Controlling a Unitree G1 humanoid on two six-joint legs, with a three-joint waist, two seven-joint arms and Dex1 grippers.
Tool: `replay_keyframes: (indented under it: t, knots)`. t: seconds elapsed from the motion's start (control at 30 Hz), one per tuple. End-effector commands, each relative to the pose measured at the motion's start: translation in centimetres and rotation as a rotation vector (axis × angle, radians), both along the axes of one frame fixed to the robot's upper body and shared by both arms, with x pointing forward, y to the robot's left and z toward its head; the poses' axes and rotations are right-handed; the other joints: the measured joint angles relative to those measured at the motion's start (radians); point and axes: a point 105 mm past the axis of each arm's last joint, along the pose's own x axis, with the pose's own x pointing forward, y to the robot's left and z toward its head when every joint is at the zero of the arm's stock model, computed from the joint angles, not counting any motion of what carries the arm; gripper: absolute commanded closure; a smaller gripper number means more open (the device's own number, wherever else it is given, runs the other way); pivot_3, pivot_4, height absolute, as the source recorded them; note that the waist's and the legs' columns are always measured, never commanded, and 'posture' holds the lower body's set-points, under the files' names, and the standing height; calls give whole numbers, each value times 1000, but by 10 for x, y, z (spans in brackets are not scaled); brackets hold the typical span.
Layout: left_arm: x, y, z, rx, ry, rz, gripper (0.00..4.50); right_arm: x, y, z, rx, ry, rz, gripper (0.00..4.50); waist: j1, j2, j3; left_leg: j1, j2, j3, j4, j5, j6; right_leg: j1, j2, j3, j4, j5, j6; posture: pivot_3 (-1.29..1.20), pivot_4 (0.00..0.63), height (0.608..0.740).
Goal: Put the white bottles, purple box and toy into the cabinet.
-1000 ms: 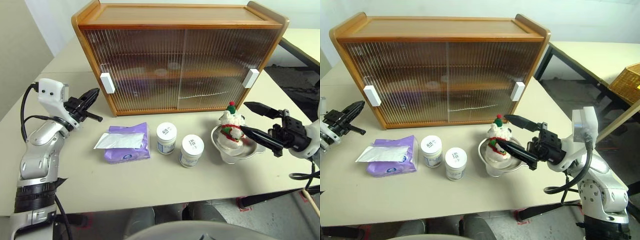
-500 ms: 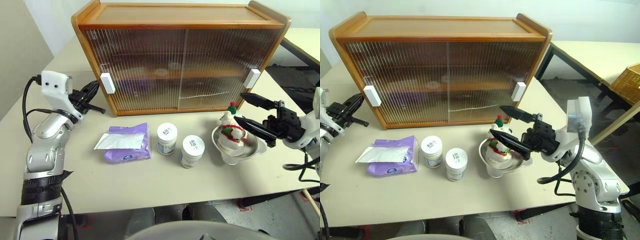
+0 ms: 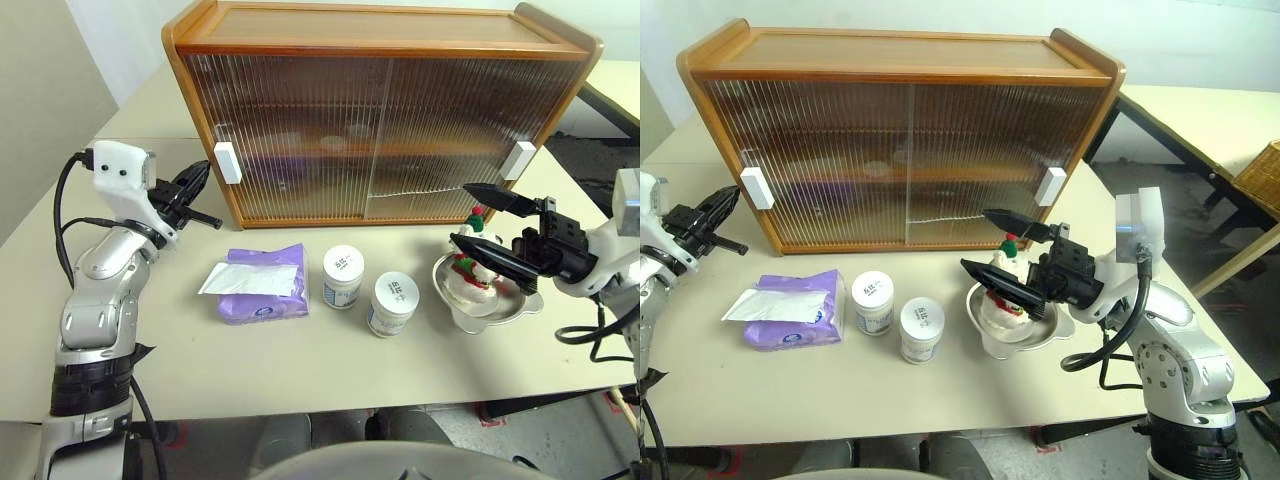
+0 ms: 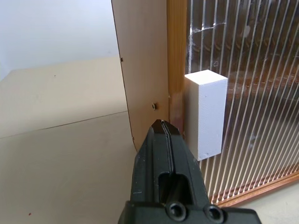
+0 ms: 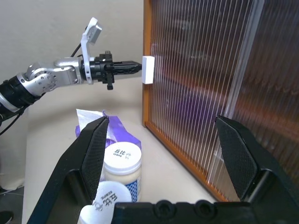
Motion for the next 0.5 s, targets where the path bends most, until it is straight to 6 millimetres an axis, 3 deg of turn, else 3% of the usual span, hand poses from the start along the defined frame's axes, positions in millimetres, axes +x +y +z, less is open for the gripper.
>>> replay_keyframes:
  t: [0.03, 0.13, 0.5]
  knots:
    - [-4, -19, -4, -9, 6, -75, 4475, 4, -1, -3, -6, 15, 16, 0, 2, -1, -1, 0, 0, 0, 0, 0, 0, 0, 0, 0, 0, 1, 1, -53, 0, 740]
    - [-6, -22, -7, -14, 10, -85, 4475, 6, -5, -6, -7, 18, 22, 0, 5, -1, -1, -2, 0, 0, 0, 0, 0, -1, 0, 0, -1, 5, 8, -50, 0, 740]
    - [-4, -27, -9, -63, 0, -102, 4475, 0, -12, -10, -12, 13, 41, 0, -5, 2, -4, -7, 1, -2, 4, 1, -1, -5, 0, 0, 0, 8, 7, -53, 0, 740]
